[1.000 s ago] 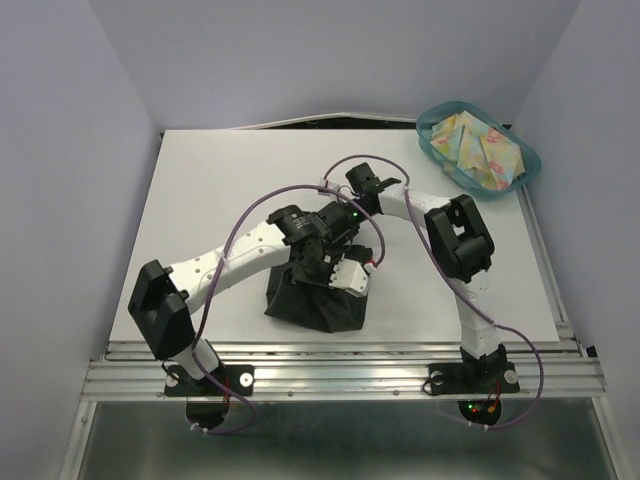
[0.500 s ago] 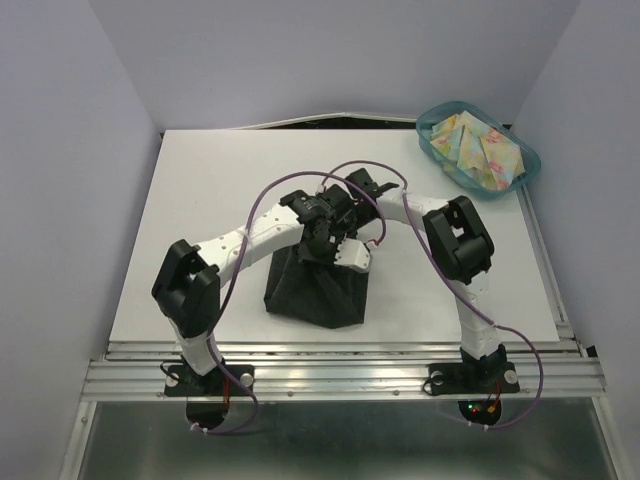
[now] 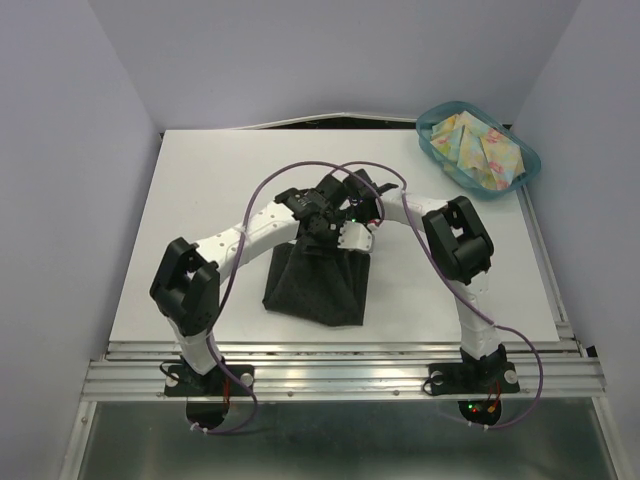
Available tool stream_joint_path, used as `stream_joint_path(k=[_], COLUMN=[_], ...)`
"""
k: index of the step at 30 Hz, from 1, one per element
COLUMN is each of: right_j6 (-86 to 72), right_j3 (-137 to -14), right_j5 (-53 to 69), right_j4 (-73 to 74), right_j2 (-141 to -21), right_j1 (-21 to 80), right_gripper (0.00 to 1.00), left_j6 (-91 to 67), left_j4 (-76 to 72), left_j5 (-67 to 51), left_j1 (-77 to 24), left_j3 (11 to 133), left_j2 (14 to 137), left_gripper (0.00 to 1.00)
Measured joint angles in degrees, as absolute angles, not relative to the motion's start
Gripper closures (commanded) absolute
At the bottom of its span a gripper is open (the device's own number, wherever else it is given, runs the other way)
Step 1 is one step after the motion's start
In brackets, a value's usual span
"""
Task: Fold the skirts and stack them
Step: Fold the skirt
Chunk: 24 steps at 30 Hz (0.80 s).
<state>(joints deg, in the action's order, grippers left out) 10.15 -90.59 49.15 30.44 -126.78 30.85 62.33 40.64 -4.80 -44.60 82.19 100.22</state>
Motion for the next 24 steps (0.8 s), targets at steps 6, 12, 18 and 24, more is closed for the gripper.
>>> stream_joint_path(k=[6,12,18,24], right_j6=[9.63,8.47,5.8,5.19], right_j3=[-91.33,-95.15,-100.33,-97.47], right_j5=[47.72,41.45,35.51,32.1], right_j4=[31.18,32.29,32.53,34.2], right_j2=[-126.78,-126.82,-125.21,-113.4], right_j1=[31.14,31.29,28.95,26.79], right_gripper=[0.57,0.49,0.35,0.39], left_j6=[59.68,53.58,40.71,29.39], left_j4=[37.5,31.86,28.32,26.3], left_j5=[-3.09,-3.03,-7.75,-16.8], left_j1=[-43.79,-41.32,-35.73,-26.13], left_j3=[81.95,75.53,66.35,64.05], left_j2=[92.51,78.17,70.04,74.65], left_gripper=[0.3,0.1,0.01,0.33])
